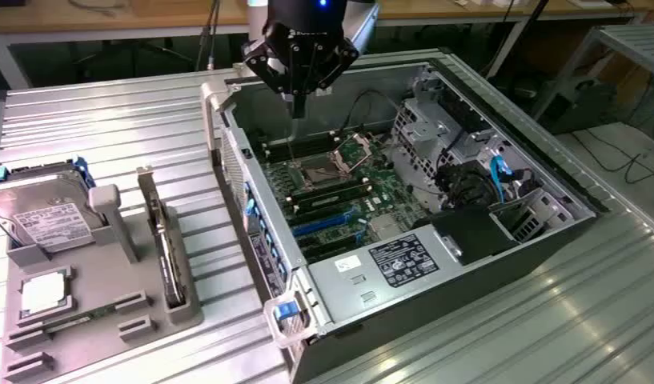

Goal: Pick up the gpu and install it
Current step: 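Reach for the gpu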

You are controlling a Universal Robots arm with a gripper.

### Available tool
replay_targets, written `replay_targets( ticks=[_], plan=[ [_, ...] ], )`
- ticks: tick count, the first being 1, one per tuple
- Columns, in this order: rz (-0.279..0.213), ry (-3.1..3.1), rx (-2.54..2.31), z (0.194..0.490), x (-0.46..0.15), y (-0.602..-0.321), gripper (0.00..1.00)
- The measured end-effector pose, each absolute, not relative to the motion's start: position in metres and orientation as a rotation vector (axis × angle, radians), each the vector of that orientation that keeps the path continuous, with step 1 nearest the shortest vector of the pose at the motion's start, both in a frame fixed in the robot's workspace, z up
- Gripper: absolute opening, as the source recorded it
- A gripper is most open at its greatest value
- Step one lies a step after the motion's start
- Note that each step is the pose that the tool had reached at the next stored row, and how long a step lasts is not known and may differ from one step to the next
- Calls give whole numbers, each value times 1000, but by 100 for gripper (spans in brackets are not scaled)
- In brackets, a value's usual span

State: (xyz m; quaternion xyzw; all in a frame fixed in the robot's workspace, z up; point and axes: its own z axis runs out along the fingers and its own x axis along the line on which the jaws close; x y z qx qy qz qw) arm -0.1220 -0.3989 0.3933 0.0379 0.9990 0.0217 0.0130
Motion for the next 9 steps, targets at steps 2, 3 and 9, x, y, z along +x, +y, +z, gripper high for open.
replay_targets(
  ticks=[2,3,9],
  plan=[
    [68,3113,118,393,-139,-399,11],
    [68,3113,118,393,-146,-399,11],
    [68,3112,118,393,-175,-399,11]
  ],
)
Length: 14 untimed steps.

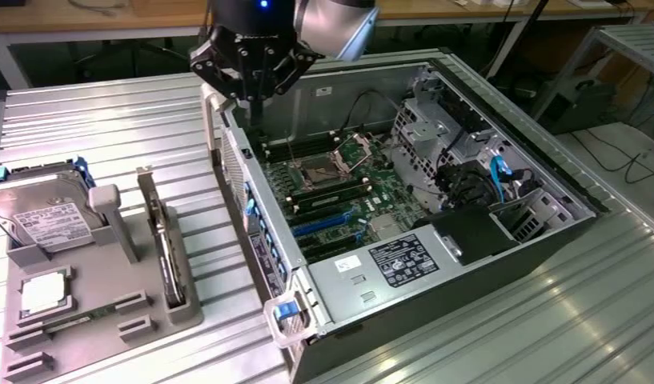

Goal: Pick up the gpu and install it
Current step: 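Reach for the gpu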

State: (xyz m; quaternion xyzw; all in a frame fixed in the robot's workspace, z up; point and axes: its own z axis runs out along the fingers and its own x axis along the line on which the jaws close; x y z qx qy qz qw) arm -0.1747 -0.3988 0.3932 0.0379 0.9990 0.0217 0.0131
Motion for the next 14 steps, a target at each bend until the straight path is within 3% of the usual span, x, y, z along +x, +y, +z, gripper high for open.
replay_targets(
  ticks=[14],
  plan=[
    [68,3113,118,391,-261,-399,11]
  ],
)
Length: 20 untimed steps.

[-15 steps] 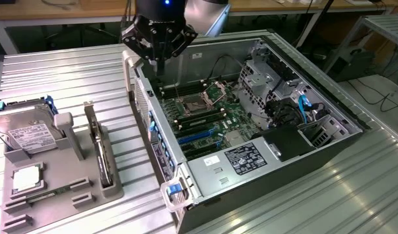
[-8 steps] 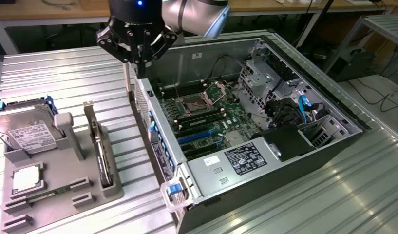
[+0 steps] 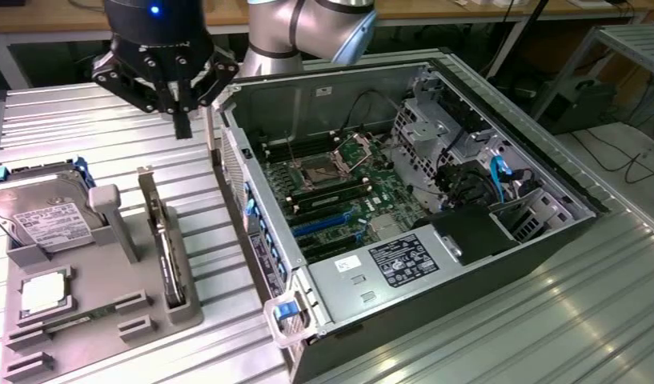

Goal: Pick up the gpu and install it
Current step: 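Reach for the gpu, then pick up the gpu and move the gpu toward the slot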

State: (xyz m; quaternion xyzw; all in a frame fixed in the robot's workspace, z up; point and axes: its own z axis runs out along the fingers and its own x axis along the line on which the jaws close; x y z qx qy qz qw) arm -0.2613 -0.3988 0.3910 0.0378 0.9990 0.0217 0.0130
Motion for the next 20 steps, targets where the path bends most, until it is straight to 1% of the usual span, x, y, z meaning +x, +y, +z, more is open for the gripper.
replay_targets(
  ticks=[13,20],
  plan=[
    [68,3113,118,388,-325,-399,11],
    [68,3113,118,388,-327,-399,11]
  ],
)
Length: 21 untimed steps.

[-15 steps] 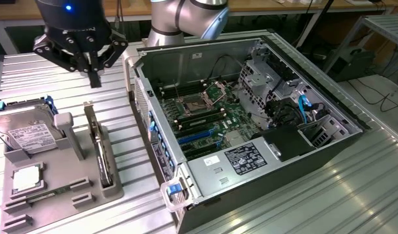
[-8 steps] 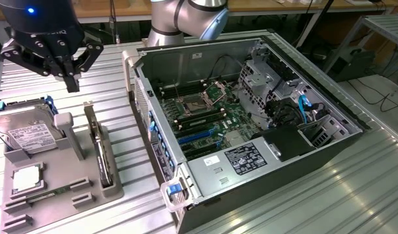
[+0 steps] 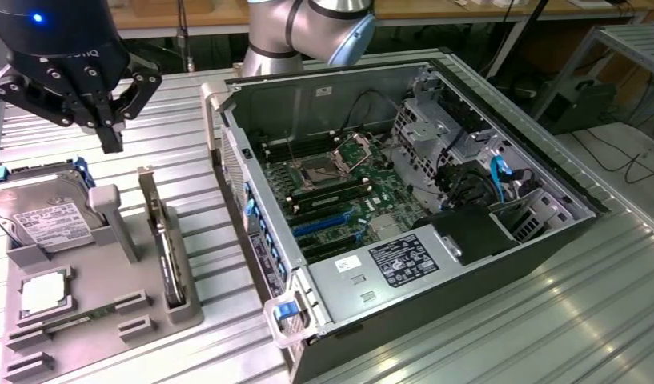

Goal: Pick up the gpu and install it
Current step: 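Pick up the gpu and move the gpu toward the slot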

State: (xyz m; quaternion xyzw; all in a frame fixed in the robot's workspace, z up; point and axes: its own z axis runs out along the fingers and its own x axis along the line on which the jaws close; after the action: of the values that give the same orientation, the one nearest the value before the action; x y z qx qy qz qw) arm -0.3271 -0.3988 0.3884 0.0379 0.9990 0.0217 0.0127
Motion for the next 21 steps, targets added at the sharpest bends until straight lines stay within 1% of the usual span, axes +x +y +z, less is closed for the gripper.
replay_targets(
  ticks=[4,7,8,12,14,15,18,21],
  plan=[
    [68,3113,118,388,-327,-399,11],
    [68,3113,118,388,-327,-399,29],
    [68,3113,118,388,-327,-399,29],
    [68,3113,115,388,-328,-403,54],
    [68,3113,109,388,-329,-409,54],
    [68,3115,107,386,-329,-413,60],
    [66,3120,104,383,-329,-420,60],
    [66,3123,73,380,-328,-422,60]
  ],
)
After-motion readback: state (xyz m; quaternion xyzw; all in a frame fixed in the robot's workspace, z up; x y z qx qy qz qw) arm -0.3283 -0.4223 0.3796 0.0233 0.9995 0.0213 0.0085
